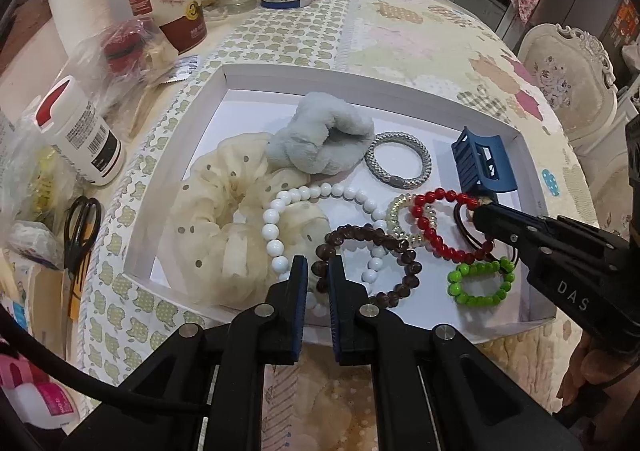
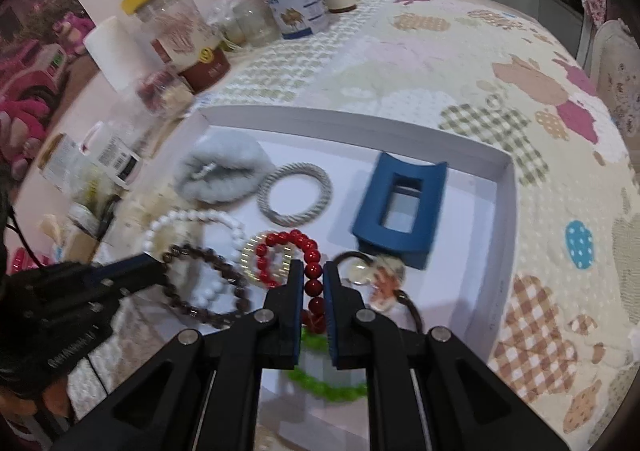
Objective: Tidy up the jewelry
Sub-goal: 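Carry brown bracelet into tray with left tool while right tool carries red bracelet, then open left tool releasing brown bracelet while right tool releases red bracelet in tray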
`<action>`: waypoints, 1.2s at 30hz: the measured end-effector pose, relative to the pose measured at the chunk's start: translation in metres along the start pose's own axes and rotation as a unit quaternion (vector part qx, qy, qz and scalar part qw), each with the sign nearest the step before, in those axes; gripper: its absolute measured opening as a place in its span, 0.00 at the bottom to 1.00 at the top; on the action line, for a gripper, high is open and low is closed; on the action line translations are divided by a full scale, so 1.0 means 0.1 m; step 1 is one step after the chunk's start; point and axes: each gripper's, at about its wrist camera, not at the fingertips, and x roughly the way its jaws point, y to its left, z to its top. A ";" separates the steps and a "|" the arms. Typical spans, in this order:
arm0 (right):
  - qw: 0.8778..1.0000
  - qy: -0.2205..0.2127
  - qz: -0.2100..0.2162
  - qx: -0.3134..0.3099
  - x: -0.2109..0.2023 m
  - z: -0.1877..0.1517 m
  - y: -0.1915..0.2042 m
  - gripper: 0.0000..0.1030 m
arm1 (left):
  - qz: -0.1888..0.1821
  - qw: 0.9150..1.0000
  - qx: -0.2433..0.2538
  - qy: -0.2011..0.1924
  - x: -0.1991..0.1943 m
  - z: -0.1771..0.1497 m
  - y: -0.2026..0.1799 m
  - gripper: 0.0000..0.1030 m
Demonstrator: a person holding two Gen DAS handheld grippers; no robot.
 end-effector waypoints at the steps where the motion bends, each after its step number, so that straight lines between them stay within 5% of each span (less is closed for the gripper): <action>1: 1.000 0.000 -0.003 0.000 0.00 -0.01 -0.01 0.09 | 0.001 1.000 0.002 0.000 0.00 0.00 0.00 0.00; 12: 0.999 0.006 -0.036 0.002 0.02 -0.13 -0.07 0.10 | 0.014 1.000 0.012 -0.015 -0.05 0.01 -0.05 0.14; 16: 0.999 0.003 -0.045 0.012 -0.03 -0.16 -0.10 0.26 | 0.014 1.000 0.013 -0.020 -0.10 0.01 -0.07 0.14; 36: 0.996 -0.063 -0.053 0.019 -0.70 -0.31 0.14 0.45 | 0.038 0.997 0.035 -0.052 -0.47 -0.07 -0.18 0.14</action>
